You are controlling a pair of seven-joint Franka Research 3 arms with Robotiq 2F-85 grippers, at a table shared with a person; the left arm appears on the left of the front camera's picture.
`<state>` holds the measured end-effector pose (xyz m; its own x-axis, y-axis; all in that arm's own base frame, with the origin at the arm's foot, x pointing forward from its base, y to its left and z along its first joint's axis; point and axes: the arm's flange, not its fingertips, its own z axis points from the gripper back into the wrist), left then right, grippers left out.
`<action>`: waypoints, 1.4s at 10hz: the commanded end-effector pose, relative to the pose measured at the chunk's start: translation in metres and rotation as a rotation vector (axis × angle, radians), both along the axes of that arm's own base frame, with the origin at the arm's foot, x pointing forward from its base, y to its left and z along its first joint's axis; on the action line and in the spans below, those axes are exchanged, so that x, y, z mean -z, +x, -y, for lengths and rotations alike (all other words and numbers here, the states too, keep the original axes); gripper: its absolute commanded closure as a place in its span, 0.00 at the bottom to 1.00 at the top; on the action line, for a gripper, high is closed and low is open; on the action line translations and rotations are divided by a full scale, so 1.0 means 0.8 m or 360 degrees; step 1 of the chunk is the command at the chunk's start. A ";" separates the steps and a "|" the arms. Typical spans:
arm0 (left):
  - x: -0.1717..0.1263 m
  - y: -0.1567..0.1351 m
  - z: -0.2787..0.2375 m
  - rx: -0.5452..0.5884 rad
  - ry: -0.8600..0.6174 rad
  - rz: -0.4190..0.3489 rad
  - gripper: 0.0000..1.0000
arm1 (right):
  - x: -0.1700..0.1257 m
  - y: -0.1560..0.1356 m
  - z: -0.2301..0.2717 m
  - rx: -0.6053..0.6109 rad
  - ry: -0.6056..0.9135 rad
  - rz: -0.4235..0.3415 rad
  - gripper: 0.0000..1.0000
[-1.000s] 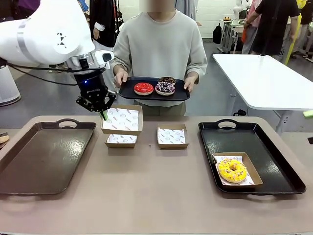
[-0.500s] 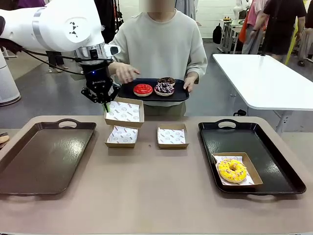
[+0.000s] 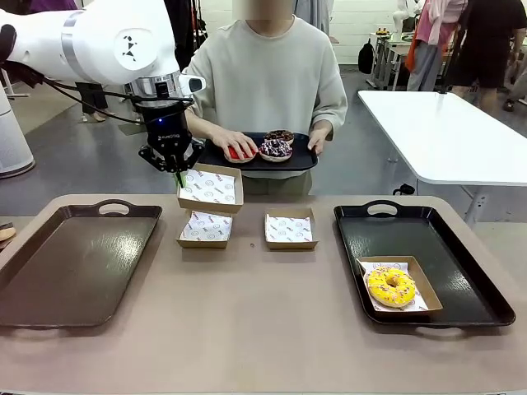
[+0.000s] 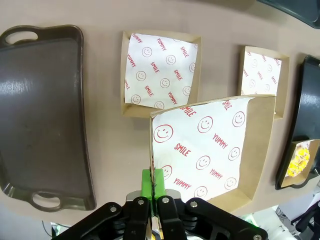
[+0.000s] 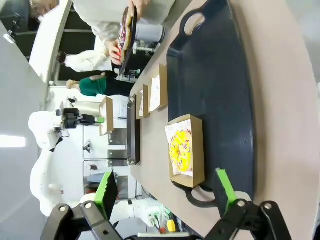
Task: Individually package the donuts and arrange them on the tray.
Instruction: Place the picked Paper togo box on the Handle tray while simultaneously picking up another Paper togo box from the table with the other hand.
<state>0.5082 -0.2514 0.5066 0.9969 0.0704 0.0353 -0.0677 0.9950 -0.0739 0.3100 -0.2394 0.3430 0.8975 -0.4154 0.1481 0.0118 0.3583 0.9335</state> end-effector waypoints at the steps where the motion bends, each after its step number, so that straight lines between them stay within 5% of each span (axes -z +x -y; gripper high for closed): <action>1: 0.000 -0.006 -0.004 -0.0002 -0.0015 0.0010 1.00 | -0.003 -0.002 0.002 0.0001 -0.0002 0.0000 0.00; 14: 0.000 -0.006 -0.004 -0.0002 -0.0015 0.0010 1.00 | -0.003 -0.002 0.002 0.0001 -0.0002 0.0000 0.00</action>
